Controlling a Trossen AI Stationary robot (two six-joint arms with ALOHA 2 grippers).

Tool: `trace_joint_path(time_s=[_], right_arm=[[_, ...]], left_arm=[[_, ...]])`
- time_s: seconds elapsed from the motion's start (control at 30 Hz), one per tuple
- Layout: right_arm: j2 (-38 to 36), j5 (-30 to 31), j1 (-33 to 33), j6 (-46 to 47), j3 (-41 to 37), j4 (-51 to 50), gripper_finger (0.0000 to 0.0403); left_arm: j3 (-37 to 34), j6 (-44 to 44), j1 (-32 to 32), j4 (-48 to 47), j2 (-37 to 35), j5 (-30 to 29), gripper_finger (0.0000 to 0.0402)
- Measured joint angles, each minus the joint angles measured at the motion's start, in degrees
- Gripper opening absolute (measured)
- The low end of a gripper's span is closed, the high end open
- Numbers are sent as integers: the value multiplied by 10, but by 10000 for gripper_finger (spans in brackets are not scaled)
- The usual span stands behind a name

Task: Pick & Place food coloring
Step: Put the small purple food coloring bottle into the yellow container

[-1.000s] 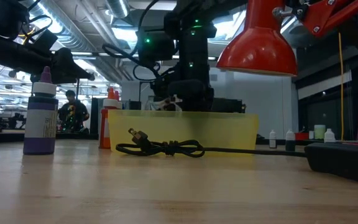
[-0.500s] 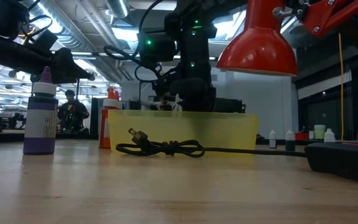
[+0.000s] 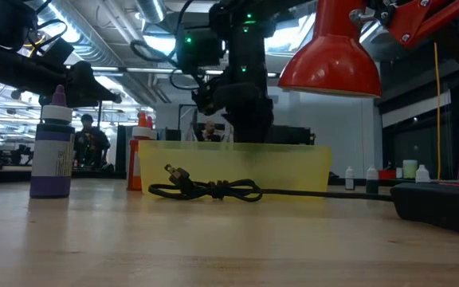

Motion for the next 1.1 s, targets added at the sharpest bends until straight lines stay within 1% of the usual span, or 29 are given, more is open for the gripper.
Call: trace_joint_path(time_s=[0.1, 0.27, 0.4, 0.47, 0.57, 0.77, 0.87, 0.93, 1.1], right_arm=[[-7, 15, -7, 0, 10, -16, 232], [-49, 59, -25, 8, 11, -21, 253], [-96, 94, -46, 63, 0, -16, 266], [-122, 117, -59, 102, -22, -7, 272], [-177, 135, -79, 140, -81, 28, 282], [-336, 136, -102, 141, -262, 125, 293], [-412, 136, -107, 147, -349, 131, 294], [-454, 133, -108, 166, -403, 123, 294], [-548, 119, -103, 217, -510, 120, 294]], left_arm=[[0, 0, 0, 0, 0, 0, 364], [0, 0, 0, 0, 0, 0, 364], [0, 0, 0, 0, 0, 0, 364], [0, 0, 0, 0, 0, 0, 365], [0, 0, 0, 0, 0, 0, 365], [0, 0, 0, 0, 0, 0, 364], [0, 0, 0, 0, 0, 0, 365], [0, 0, 0, 0, 0, 0, 364], [0, 0, 0, 0, 0, 0, 363]])
